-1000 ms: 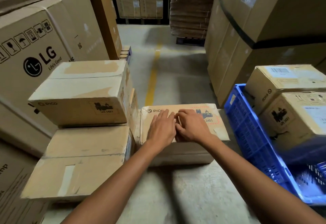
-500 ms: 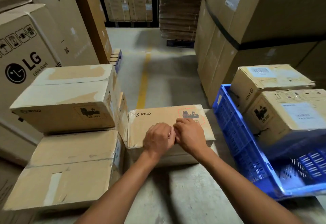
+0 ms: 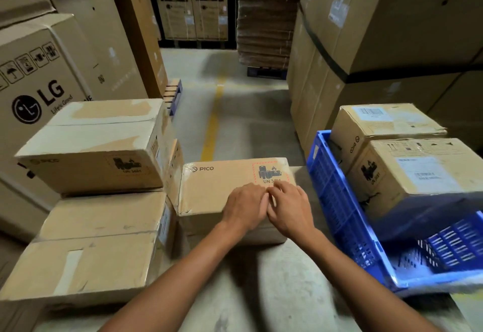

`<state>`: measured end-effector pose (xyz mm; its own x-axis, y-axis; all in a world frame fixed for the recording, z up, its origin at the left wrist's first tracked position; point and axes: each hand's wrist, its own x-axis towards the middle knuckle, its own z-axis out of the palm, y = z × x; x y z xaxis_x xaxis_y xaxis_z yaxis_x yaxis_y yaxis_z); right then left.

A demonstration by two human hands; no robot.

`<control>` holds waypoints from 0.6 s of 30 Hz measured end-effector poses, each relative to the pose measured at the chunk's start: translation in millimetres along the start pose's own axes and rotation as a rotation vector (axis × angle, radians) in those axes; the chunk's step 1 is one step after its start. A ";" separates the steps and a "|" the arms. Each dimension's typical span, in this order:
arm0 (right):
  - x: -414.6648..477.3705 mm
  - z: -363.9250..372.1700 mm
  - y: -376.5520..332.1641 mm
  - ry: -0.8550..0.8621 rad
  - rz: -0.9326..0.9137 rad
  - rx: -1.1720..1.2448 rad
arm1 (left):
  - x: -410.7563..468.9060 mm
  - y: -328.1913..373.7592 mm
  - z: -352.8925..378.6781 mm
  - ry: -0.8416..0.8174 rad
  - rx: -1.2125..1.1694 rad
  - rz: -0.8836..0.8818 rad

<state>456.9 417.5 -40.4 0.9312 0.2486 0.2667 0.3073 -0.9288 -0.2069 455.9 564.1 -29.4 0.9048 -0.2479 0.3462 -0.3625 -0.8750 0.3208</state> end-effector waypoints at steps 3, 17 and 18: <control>-9.6 0.3 12.4 0.035 -0.024 0.041 | 4.3 12.9 11.2 -0.033 -0.012 -0.037; 47.4 5.0 17.5 -0.106 -0.029 -0.080 | 40.4 -10.4 13.3 -0.105 0.045 -0.125; 47.9 6.9 19.4 -0.092 -0.030 -0.079 | 41.8 -13.0 12.5 -0.121 0.043 -0.110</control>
<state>508.8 413.3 -38.2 0.9370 0.2974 0.1832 0.3221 -0.9385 -0.1239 501.2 559.9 -30.1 0.9596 -0.1959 0.2020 -0.2526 -0.9160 0.3116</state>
